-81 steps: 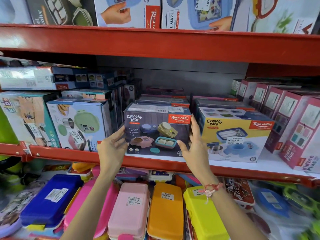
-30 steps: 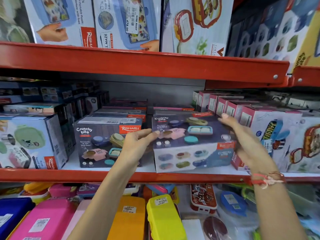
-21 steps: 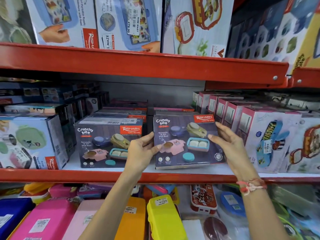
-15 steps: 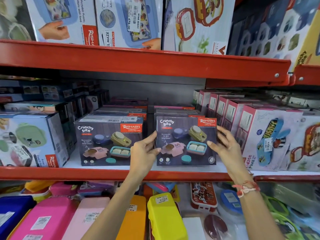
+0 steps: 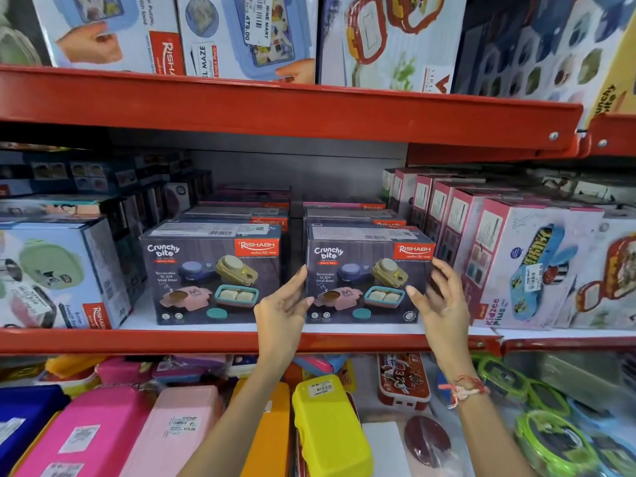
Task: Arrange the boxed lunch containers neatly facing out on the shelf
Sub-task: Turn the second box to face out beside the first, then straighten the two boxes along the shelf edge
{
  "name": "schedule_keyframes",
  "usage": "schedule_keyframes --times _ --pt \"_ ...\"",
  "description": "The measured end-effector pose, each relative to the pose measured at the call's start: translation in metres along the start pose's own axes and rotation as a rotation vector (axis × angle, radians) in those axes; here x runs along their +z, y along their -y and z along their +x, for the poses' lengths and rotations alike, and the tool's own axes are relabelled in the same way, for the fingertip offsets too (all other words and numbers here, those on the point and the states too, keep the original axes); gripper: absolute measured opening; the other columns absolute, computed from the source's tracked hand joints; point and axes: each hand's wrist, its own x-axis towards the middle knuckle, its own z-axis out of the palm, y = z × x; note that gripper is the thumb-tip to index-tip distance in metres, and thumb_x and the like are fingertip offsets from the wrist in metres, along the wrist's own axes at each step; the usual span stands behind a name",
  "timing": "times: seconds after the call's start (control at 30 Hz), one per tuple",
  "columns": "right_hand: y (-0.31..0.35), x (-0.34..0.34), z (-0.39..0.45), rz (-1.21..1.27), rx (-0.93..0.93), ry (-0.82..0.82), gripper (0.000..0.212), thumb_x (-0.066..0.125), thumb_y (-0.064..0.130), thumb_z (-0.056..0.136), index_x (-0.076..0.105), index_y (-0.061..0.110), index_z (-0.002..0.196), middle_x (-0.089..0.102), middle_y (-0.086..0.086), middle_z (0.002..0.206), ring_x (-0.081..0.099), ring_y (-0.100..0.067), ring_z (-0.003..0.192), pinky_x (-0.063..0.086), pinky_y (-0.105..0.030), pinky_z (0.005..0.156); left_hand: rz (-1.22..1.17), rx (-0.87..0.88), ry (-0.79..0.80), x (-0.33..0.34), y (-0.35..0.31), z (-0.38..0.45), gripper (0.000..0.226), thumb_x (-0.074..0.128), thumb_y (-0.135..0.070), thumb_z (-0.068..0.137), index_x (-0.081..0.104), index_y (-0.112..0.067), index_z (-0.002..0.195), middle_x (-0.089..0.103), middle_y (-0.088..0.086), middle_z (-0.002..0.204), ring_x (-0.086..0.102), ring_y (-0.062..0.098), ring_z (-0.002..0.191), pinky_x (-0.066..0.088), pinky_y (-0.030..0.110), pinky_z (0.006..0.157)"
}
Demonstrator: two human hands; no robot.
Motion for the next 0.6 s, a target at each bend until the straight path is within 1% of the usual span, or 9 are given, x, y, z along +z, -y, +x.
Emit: schedule_keyframes --times 0.07,0.1,0.17,0.23,0.33,0.4,0.43,0.5,0.6 --pt "-0.003 0.000 -0.001 -0.023 -0.013 -0.019 0.064 0.070 0.006 0.087 0.050 0.058 0.117 0.054 -0.005 0.141 0.051 -0.020 0.135 0.045 -0.047 0.111 0.012 0.000 -0.013 0.002 0.003 0.001 0.061 0.061 0.015 0.081 0.058 -0.021 0.131 0.064 0.000 0.129 0.056 -0.006 0.115 0.048 0.029 0.103" --pt "-0.003 0.000 -0.001 -0.033 -0.016 -0.024 0.063 0.071 0.007 0.087 0.050 0.057 0.118 0.054 -0.004 0.141 0.051 -0.021 0.135 0.045 -0.047 0.111 0.020 0.002 -0.017 0.002 0.004 0.001 0.061 0.060 0.015 0.082 0.057 -0.021 0.132 0.064 -0.002 0.128 0.056 -0.007 0.115 0.048 0.029 0.103" --pt "-0.002 0.002 -0.003 -0.045 -0.011 -0.027 0.058 0.070 0.008 0.087 0.049 0.047 0.124 0.053 -0.003 0.139 0.051 -0.021 0.134 0.045 -0.047 0.111 0.023 0.003 -0.008 0.003 0.006 0.000 0.061 0.058 0.015 0.083 0.056 -0.021 0.133 0.064 -0.004 0.125 0.055 -0.014 0.111 0.048 0.025 0.101" --pt "-0.001 0.006 -0.007 -0.082 -0.018 -0.059 0.056 0.069 0.009 0.088 0.047 0.033 0.133 0.052 0.000 0.138 0.051 -0.017 0.132 0.044 -0.045 0.111 0.031 0.017 0.013 0.001 0.007 -0.002 0.060 0.057 0.012 0.086 0.053 -0.024 0.133 0.063 -0.004 0.126 0.054 -0.014 0.112 0.047 0.017 0.098" --pt "0.001 0.022 -0.024 -0.159 -0.098 -0.282 0.050 0.066 0.017 0.092 0.047 0.017 0.138 0.051 -0.004 0.140 0.051 -0.016 0.130 0.045 -0.043 0.110 0.102 0.103 0.014 -0.008 0.008 -0.010 0.050 0.060 -0.001 0.090 0.054 -0.026 0.133 0.063 -0.013 0.124 0.056 -0.019 0.108 0.046 0.009 0.093" --pt "0.007 0.039 -0.039 -0.122 -0.173 -0.384 0.041 0.061 0.018 0.095 0.050 0.010 0.134 0.052 -0.009 0.136 0.053 -0.016 0.126 0.047 -0.038 0.108 0.135 0.163 -0.010 -0.019 0.008 -0.018 0.040 0.060 -0.008 0.092 0.060 -0.024 0.128 0.066 -0.016 0.120 0.059 -0.014 0.107 0.048 0.011 0.092" --pt "0.012 0.049 -0.047 -0.099 -0.211 -0.385 0.035 0.059 0.016 0.097 0.052 0.009 0.131 0.053 -0.010 0.133 0.055 -0.014 0.123 0.048 -0.035 0.106 0.142 0.188 -0.035 -0.027 0.006 -0.022 0.034 0.059 -0.011 0.093 0.063 -0.023 0.124 0.068 -0.015 0.117 0.061 -0.010 0.107 0.050 0.014 0.092" --pt "0.026 0.070 -0.061 -0.046 -0.253 -0.310 0.024 0.055 0.015 0.099 0.055 0.012 0.123 0.057 -0.008 0.125 0.058 -0.006 0.117 0.050 -0.028 0.101 0.148 0.222 -0.103 -0.044 0.001 -0.027 0.027 0.057 -0.015 0.094 0.067 -0.022 0.118 0.071 -0.014 0.113 0.064 -0.005 0.104 0.053 0.019 0.089" --pt "0.049 0.102 -0.078 0.036 -0.244 -0.076 0.025 0.051 0.022 0.099 0.059 0.014 0.121 0.061 -0.002 0.123 0.060 -0.005 0.114 0.049 -0.018 0.096 0.155 0.287 -0.265 -0.072 -0.007 -0.026 0.025 0.053 -0.018 0.096 0.067 -0.021 0.116 0.071 -0.012 0.112 0.066 0.000 0.104 0.054 0.023 0.085"
